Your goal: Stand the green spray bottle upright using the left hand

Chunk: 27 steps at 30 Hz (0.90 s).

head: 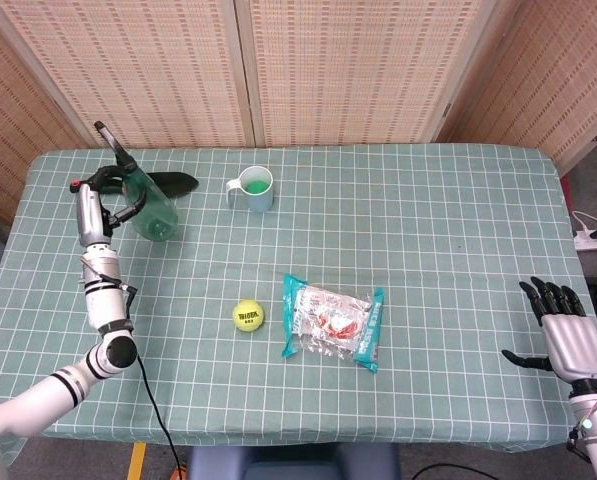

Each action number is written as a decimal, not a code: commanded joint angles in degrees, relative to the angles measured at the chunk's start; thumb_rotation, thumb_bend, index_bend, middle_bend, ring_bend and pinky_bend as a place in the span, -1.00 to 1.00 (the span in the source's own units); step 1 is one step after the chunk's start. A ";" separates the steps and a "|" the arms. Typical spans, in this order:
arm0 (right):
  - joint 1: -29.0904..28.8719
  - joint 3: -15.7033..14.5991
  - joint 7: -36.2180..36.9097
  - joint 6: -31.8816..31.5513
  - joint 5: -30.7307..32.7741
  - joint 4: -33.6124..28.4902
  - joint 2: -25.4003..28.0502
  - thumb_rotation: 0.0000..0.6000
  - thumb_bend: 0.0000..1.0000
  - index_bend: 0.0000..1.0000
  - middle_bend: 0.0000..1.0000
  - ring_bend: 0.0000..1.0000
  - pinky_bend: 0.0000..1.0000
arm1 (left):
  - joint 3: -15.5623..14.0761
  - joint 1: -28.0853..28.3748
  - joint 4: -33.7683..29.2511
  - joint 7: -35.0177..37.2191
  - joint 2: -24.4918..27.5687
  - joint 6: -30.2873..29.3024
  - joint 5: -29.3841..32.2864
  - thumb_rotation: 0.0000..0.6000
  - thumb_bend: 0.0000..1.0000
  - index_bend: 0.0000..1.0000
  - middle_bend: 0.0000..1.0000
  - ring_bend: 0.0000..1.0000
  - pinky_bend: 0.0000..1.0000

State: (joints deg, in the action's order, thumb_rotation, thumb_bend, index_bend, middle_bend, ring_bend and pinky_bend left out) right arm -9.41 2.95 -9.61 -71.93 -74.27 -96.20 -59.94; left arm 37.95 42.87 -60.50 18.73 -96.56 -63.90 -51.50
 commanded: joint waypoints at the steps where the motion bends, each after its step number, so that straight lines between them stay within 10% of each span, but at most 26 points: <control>1: -0.21 0.67 0.57 1.02 2.03 -0.77 0.12 1.00 -1.00 -1.00 -1.00 -1.00 -1.00 | -1.67 0.19 6.88 7.92 -2.49 1.42 -4.16 1.00 -0.46 0.16 0.01 -0.30 -0.81; 27: -0.73 1.48 -4.10 1.55 7.57 -2.28 -0.47 1.00 -1.00 -1.00 -1.00 -1.00 -1.00 | -7.93 0.26 24.54 22.71 -8.62 7.14 -9.47 1.00 -0.50 -0.17 -0.13 -0.45 -0.84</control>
State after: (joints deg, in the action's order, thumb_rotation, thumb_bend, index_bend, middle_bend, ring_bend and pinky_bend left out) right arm -10.13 4.43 -13.70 -70.38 -66.70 -98.48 -60.42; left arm 30.09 43.18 -35.91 41.38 -105.17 -56.72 -60.90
